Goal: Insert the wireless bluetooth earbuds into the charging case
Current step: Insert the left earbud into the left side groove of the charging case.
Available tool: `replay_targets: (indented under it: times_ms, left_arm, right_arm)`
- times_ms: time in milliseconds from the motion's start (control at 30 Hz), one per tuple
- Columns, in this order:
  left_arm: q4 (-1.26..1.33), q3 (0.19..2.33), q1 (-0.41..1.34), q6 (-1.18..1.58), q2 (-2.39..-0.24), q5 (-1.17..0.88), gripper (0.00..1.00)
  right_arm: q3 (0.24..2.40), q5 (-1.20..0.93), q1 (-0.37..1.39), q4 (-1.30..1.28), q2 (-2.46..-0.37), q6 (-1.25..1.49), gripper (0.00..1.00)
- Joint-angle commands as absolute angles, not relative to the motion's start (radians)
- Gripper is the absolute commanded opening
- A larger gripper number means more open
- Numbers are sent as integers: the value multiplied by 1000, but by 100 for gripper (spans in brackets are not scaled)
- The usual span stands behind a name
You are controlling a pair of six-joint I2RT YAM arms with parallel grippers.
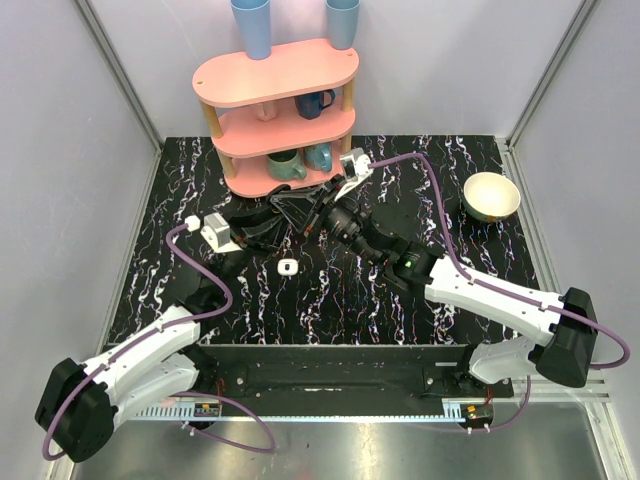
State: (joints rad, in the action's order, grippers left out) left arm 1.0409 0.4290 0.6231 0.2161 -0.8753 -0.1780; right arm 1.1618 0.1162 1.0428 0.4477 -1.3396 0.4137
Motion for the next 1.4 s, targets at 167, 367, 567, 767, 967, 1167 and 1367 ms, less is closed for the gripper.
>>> replay_targets:
  times_ms: [167, 367, 567, 767, 967, 1167, 1367]
  left_arm:
    - [1114, 430, 632, 198, -858, -152, 0]
    - [1137, 417, 632, 195, -851, -152, 0]
    - [1155, 407, 632, 192, -842, -140, 0]
    - [1144, 407, 632, 172, -833, -153, 0]
    - [1134, 407, 634, 129, -827, -193, 0]
    - [1111, 403, 634, 75, -813, -195, 0]
    - [1085, 419, 634, 64, -813, -201, 0]
  right_arm:
    - [1140, 190, 1054, 486, -1322, 373, 10]
    - [1140, 183, 1054, 480, -1325, 379, 10]
    - [1138, 186, 1052, 454, -1321, 380, 10]
    - [1181, 196, 1052, 358, -1330, 376, 11]
    - [1239, 181, 1054, 247, -1350, 385, 12]
    - [1275, 198, 1054, 167, -1350, 388, 13]
    - [1304, 181, 1054, 120, -1370, 383, 19]
